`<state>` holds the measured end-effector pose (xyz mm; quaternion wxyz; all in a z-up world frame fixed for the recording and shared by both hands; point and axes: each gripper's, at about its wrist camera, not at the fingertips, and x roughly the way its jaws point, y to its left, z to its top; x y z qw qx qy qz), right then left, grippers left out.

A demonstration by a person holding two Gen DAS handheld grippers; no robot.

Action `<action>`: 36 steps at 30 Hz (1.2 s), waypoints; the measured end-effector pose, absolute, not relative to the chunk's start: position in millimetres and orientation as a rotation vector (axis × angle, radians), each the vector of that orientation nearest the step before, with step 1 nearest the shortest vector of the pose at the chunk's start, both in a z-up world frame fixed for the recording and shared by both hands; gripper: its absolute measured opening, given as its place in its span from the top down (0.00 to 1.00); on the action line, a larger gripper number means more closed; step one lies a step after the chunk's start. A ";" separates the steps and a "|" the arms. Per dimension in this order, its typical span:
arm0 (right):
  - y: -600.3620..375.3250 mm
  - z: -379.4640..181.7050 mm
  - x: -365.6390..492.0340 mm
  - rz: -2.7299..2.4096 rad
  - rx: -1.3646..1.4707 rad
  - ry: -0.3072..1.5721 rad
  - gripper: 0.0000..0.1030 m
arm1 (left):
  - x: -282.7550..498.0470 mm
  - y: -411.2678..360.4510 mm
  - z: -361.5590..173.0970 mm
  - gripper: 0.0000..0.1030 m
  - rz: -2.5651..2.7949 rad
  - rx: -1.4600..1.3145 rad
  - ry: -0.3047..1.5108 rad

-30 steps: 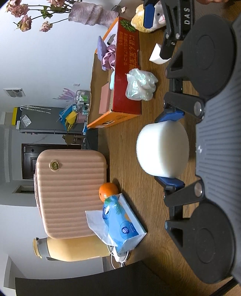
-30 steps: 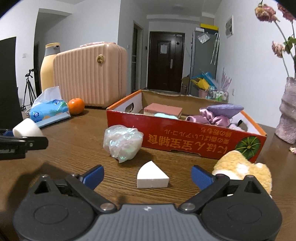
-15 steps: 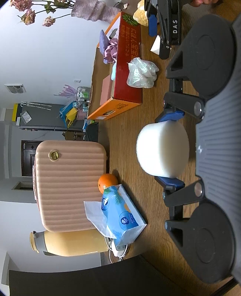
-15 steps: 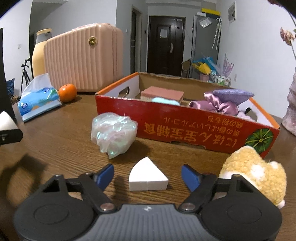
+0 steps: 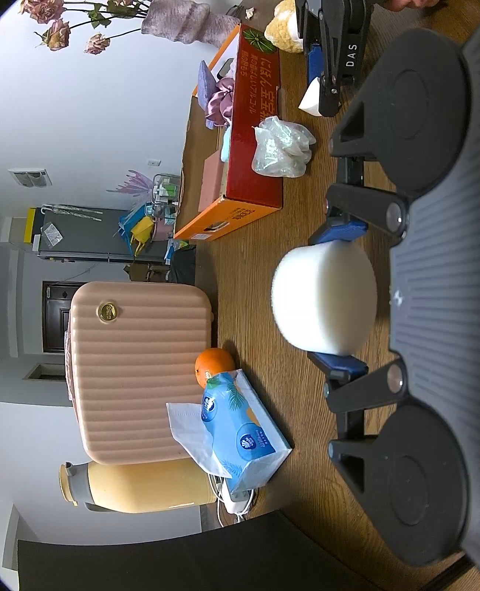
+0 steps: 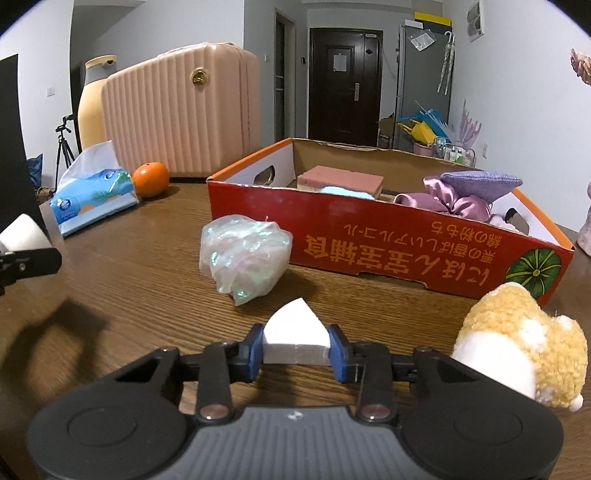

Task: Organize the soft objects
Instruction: 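Carry the cylinder and triangular sponge with both tools over the cardboard box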

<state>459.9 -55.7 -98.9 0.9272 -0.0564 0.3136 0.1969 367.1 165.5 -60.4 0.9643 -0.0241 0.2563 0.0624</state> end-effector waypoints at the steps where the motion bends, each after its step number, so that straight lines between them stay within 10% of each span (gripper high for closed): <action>1: -55.8 -98.8 459.6 0.405 -0.115 0.642 0.67 | 367.1 165.4 -60.4 0.43 0.128 -0.048 0.520; 36: -82.7 -59.2 442.6 0.432 -0.026 0.445 0.68 | 367.0 135.9 -50.0 0.43 0.200 -0.054 0.433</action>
